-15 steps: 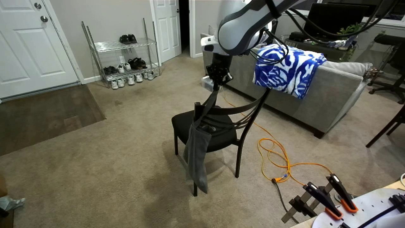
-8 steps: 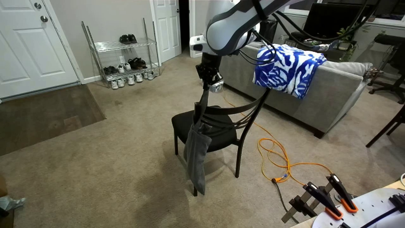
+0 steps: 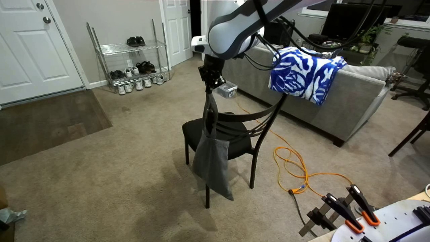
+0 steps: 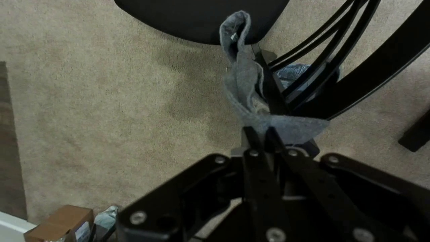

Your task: Move the bag to the left side of the chair

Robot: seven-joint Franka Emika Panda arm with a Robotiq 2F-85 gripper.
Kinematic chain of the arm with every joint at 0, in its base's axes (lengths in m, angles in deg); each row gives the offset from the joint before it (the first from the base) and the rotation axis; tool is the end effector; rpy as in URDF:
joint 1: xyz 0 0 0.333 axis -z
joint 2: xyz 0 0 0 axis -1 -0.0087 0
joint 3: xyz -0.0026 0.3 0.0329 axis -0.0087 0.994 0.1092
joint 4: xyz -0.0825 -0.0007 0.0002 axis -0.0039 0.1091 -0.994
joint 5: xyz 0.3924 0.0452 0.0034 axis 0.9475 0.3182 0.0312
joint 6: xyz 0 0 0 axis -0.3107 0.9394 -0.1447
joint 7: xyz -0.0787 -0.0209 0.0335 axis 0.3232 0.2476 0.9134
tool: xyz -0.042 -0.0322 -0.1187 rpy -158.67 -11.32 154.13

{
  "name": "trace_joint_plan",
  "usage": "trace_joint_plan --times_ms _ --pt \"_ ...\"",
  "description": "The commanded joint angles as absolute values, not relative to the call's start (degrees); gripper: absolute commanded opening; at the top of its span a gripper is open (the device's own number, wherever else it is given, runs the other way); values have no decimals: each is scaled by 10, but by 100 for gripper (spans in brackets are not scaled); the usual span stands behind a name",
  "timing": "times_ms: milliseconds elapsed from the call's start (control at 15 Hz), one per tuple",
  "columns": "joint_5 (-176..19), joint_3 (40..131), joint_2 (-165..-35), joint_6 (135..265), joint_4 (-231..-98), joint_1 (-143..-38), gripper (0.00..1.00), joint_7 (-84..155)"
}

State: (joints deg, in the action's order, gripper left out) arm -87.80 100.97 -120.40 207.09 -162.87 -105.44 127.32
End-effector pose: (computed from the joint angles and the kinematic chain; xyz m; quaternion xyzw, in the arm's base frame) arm 0.6503 0.3090 0.2568 0.4991 0.8568 0.1005 0.0819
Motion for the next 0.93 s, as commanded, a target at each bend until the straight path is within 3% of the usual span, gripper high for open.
trace_joint_plan --times_ms 0,867 --pt "-902 1013 -1212 2076 -1619 -1067 2 1249" --pt "-896 1050 -1158 2111 -1692 -1063 2 1280"
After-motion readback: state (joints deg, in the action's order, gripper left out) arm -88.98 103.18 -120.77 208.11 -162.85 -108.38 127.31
